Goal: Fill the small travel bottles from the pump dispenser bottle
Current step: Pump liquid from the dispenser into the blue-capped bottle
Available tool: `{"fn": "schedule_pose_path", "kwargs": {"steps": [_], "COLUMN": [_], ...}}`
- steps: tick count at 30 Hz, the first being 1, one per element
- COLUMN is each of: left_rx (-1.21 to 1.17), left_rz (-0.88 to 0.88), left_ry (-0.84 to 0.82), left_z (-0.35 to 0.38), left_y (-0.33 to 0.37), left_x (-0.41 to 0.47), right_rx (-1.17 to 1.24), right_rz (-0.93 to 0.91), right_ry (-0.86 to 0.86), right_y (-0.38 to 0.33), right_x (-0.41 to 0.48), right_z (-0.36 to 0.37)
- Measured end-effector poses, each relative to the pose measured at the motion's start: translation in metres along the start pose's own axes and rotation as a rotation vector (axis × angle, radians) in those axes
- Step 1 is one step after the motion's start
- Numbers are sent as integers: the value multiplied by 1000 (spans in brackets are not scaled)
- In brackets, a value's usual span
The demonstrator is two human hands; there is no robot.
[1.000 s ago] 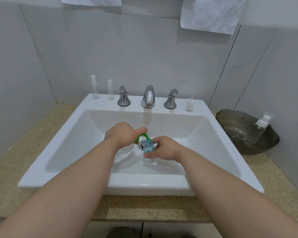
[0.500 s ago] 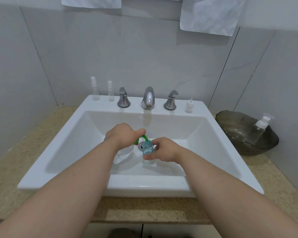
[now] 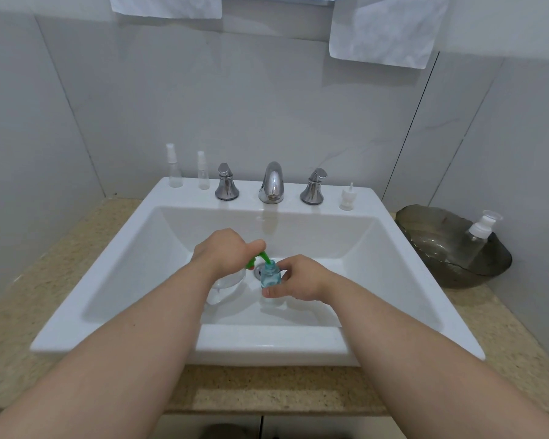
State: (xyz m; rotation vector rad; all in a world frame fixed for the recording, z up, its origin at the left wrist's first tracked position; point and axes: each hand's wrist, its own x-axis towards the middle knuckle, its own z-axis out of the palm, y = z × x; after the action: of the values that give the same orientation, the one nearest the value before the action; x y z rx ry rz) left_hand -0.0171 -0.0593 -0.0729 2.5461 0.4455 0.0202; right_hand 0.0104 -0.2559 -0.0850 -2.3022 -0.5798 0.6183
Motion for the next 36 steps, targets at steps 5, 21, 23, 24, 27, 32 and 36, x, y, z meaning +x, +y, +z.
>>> {"fn": "schedule_pose_path", "kwargs": {"steps": [5,21,23,24,27,32,36], "left_rx": [0,-4,-11,-12,-12,5,12], "left_rz": [-4,-5,-16,-17,-11,-9,-5], "left_ry": [10,32,30,28,25,14,22], "left_z": [0,0,1,1,1,1,2], "left_y": [0,2,2,2,1,2,2], "left_x": [-1,-3,-3,-2,-2,-1,-1], "right_rx": [-3,28,20,19,22,-6,-12], "right_rz": [0,-9,-8,-7,-3,8,3], "right_ry": [-6,21,17,16,10,1,3], "right_y": [-1,-2,-2,-3,-3,-4,-3], "right_x": [-1,-1,-1,-2,-3,-2,-2], "right_z": [0,-1,-2,-2,-2,-1,-1]}}
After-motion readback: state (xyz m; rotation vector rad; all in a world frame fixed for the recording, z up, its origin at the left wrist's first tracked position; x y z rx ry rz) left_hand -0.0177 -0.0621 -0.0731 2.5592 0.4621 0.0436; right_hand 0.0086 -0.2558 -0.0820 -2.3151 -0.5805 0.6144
